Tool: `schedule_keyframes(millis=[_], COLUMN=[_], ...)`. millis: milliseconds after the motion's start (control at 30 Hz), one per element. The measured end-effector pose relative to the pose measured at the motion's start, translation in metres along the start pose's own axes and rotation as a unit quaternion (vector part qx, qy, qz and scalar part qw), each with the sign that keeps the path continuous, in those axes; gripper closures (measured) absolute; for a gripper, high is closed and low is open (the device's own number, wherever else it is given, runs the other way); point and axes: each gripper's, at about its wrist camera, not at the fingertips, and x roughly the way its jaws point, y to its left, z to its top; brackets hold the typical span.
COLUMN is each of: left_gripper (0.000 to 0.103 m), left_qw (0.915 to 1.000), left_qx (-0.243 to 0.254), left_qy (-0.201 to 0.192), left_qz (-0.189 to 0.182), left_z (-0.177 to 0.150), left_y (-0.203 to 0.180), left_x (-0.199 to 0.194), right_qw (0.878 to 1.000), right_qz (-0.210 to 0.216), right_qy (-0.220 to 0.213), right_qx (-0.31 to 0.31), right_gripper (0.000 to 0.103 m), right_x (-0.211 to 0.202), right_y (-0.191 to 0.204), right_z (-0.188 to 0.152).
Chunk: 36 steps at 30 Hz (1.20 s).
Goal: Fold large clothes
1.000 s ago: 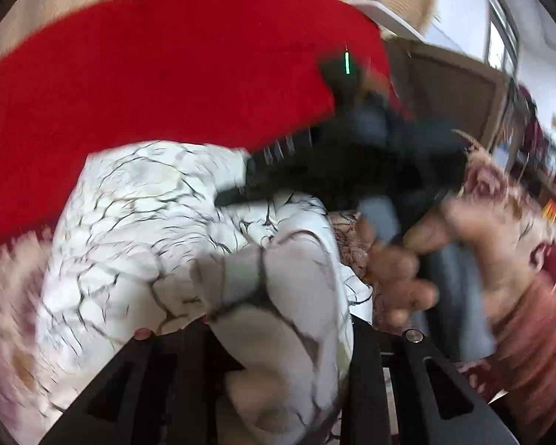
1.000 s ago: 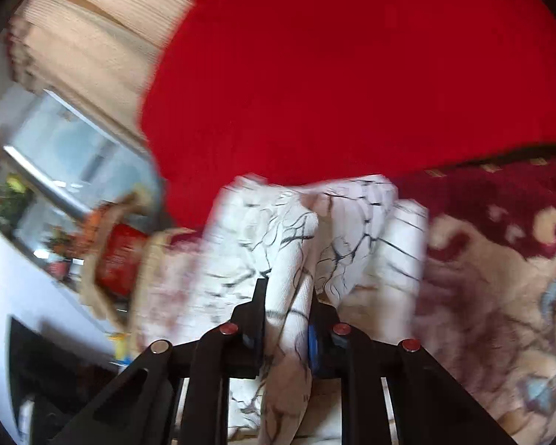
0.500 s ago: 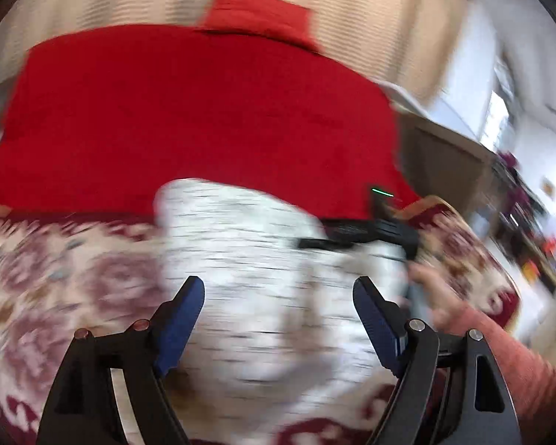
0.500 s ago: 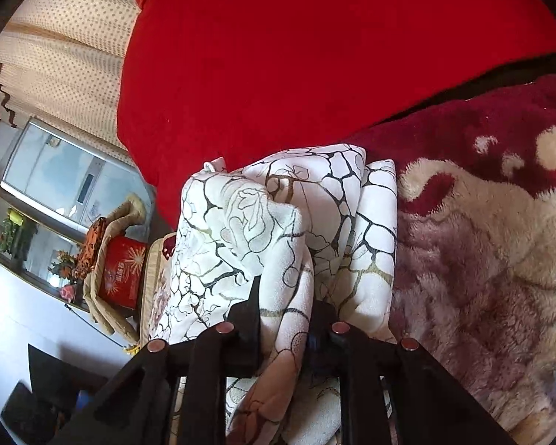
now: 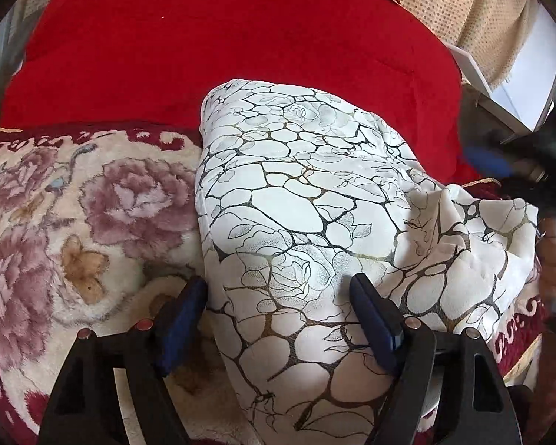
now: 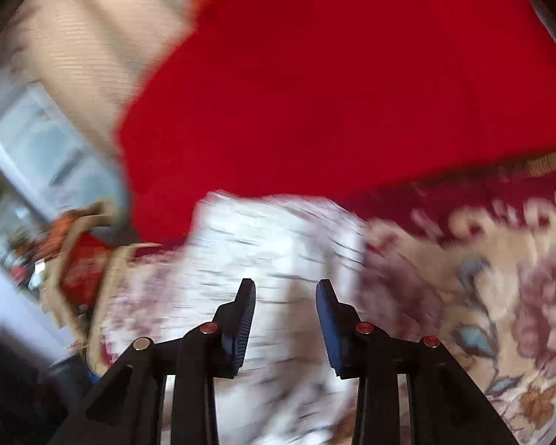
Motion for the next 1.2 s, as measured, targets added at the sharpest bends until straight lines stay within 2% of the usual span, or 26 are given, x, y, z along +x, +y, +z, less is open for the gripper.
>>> schedule_keyframes(millis=[33, 100, 200, 267, 333, 400, 533, 567, 633, 700, 833, 900, 1200], left_gripper=[0.024, 0.024, 0.024, 0.023, 0.023, 0.023, 0.023, 0.023, 0.022, 0.022, 0.022, 0.022, 0.023], left_qw=[1.0, 1.0, 0.9999, 0.9999, 0.9999, 0.9996, 0.9944, 0.9927, 0.9919, 0.99, 0.986, 0.9857, 0.9818], left_qx=[0.002, 0.001, -0.009, -0.009, -0.006, 0.003, 0.043, 0.052, 0.054, 0.059, 0.08, 0.08, 0.094], left_qy=[-0.001, -0.005, -0.01, -0.009, -0.011, -0.024, -0.063, -0.057, -0.05, -0.057, -0.068, -0.068, -0.064], left_qz=[0.003, 0.007, 0.008, 0.011, 0.01, 0.018, 0.074, 0.094, 0.103, 0.115, 0.13, 0.132, 0.152], left_z=[-0.001, -0.003, -0.007, -0.007, -0.006, -0.004, -0.003, -0.005, -0.01, -0.014, -0.017, -0.018, -0.017], left_y=[0.004, 0.004, 0.006, 0.007, 0.008, 0.008, 0.005, 0.005, 0.007, 0.006, -0.001, -0.001, -0.001], left_x=[-0.005, -0.006, -0.007, -0.01, -0.017, -0.026, -0.044, -0.04, -0.03, -0.026, -0.029, -0.03, -0.03], right_qw=[1.0, 0.998, 0.996, 0.995, 0.991, 0.991, 0.989, 0.988, 0.985, 0.986, 0.994, 0.995, 0.995], right_qz=[0.023, 0.041, 0.049, 0.02, -0.041, -0.062, -0.093, -0.098, -0.116, -0.101, -0.055, -0.045, -0.036], right_qy=[-0.007, 0.001, 0.05, 0.08, 0.099, 0.089, 0.076, 0.073, 0.069, 0.057, 0.062, 0.059, 0.015], right_qx=[-0.015, -0.039, -0.056, -0.065, -0.079, -0.078, -0.091, -0.09, -0.104, -0.118, -0.068, -0.065, -0.092], right_gripper=[0.065, 0.065, 0.065, 0.067, 0.069, 0.07, 0.072, 0.072, 0.073, 0.073, 0.074, 0.074, 0.07], right_x=[-0.009, -0.012, 0.01, 0.026, 0.035, 0.019, -0.004, -0.003, 0.011, 0.018, 0.018, 0.015, -0.027], right_y=[0.014, 0.041, 0.066, 0.07, 0.068, 0.054, 0.044, 0.04, 0.038, 0.034, 0.014, 0.011, 0.054], right_z=[-0.002, -0.01, -0.029, -0.044, -0.063, -0.082, -0.11, -0.114, -0.122, -0.123, -0.113, -0.115, -0.105])
